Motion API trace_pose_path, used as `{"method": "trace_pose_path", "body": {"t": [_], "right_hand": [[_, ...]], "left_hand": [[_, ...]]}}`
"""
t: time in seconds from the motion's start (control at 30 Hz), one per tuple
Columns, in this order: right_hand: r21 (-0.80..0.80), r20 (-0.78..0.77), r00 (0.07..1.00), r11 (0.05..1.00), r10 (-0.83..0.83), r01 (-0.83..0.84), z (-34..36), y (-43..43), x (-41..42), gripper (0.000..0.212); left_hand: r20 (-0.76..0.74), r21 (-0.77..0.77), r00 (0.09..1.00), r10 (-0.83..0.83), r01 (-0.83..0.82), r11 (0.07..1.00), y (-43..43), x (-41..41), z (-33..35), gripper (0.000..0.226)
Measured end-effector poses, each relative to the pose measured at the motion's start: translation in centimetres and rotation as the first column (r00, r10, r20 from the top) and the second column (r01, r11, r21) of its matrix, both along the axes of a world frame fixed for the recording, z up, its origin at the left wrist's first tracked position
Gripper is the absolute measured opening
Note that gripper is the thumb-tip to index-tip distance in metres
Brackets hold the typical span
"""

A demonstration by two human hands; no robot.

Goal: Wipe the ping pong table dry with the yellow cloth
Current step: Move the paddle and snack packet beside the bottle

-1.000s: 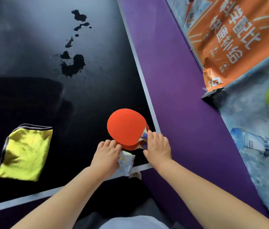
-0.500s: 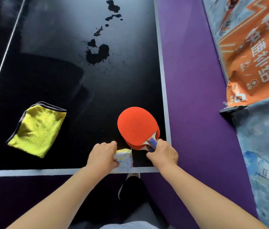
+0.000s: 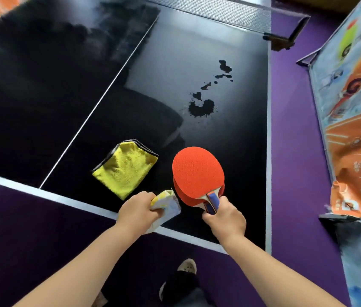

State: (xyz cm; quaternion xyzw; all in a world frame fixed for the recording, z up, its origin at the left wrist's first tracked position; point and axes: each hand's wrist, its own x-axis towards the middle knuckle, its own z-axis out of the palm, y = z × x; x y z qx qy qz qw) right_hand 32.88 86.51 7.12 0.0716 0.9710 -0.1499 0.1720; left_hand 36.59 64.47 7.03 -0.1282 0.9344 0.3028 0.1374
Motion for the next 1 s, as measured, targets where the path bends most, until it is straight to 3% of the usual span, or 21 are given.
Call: {"method": "trace_pose_path", "body": {"t": [0.27, 0.53, 0.83, 1.0], "right_hand": [[-0.024, -0.09, 0.978, 0.981, 0.189, -0.192, 2.3, -18.9, 4.5, 0.033], [-0.119, -0.06, 0.935, 0.928, 0.349, -0.354, 3.0, -40.6, 11.6, 0.038], [-0.145, -0.023, 0.874, 0.863, 0.486, -0.484, 3.7, -55.6, 14.0, 0.029], [-0.116, -0.008, 0.852, 0.846, 0.523, -0.521, 2.3, -62.9, 12.0, 0.03]], "left_hand": [[-0.047, 0.143, 0.922, 0.384, -0.374, 0.916, -17.9, 10.0, 2.4, 0.017], [-0.119, 0.054, 0.749, 0.652, -0.65, 0.758, -36.9, 22.2, 3.9, 0.027], [-0.199, 0.042, 0.587, 0.784, -0.794, 0.606, -49.8, 26.9, 4.6, 0.032], [-0.213, 0.002, 0.588, 0.78, -0.798, 0.602, -56.4, 25.9, 3.6, 0.032]]}}
